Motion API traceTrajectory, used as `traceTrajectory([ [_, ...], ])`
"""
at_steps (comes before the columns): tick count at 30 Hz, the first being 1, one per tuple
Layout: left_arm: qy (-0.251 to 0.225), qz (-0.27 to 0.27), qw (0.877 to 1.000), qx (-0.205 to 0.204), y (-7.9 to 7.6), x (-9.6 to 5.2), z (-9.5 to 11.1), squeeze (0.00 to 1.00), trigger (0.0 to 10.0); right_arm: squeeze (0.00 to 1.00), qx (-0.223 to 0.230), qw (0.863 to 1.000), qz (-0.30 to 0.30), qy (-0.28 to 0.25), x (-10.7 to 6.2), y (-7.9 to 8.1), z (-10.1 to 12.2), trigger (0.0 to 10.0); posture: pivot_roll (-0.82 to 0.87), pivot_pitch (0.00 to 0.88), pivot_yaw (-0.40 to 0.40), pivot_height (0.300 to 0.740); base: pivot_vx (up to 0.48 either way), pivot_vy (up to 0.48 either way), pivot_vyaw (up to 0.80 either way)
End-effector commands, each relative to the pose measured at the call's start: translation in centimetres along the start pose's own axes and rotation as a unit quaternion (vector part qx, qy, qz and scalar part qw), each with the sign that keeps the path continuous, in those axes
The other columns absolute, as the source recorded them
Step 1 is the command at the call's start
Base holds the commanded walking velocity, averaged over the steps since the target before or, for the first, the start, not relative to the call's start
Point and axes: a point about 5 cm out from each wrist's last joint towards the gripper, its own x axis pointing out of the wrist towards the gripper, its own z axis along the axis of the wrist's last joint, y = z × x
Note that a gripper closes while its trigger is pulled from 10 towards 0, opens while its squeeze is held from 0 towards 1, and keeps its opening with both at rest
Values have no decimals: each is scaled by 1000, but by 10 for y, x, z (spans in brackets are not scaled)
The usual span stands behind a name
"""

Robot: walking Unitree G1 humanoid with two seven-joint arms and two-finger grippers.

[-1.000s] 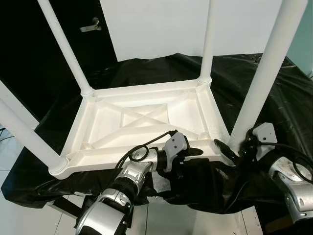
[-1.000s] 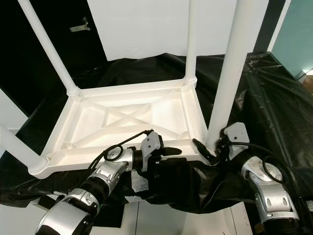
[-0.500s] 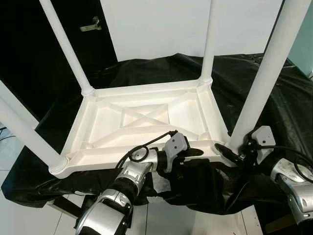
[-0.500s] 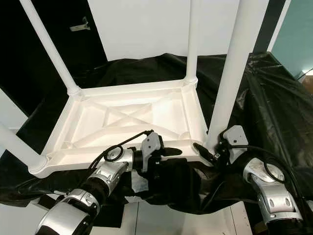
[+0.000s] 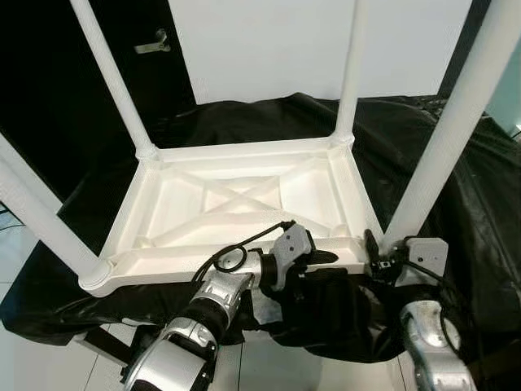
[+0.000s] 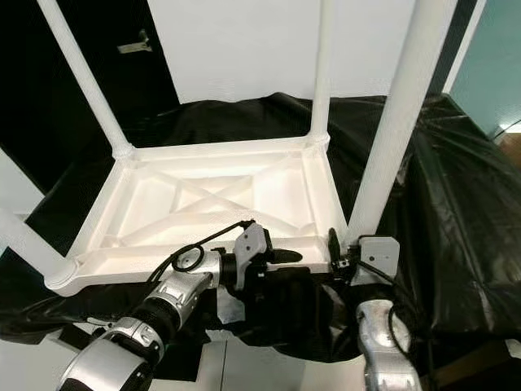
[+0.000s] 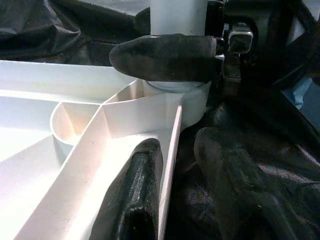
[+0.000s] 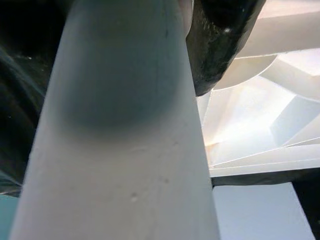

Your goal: Building children table

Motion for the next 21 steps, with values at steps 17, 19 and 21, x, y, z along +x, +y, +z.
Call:
traceTrajectory([
  [17, 71, -54, 994, -63, -23, -3, -37, 0, 10000, 0, -17, 993, 115, -3, 13, 11, 1, 10000, -161, 0, 77, 740, 0, 0, 0],
  [19, 71, -54, 994, -63, -23, -3, -37, 0, 10000, 0, -24, 989, 149, -6, 14, 12, 2, 10000, -161, 0, 77, 740, 0, 0, 0],
  [21, 71, -54, 994, -62, -22, -2, -37, 0, 10000, 0, -39, 972, 229, -17, 15, 9, 8, 10000, -164, 0, 77, 740, 0, 0, 0],
])
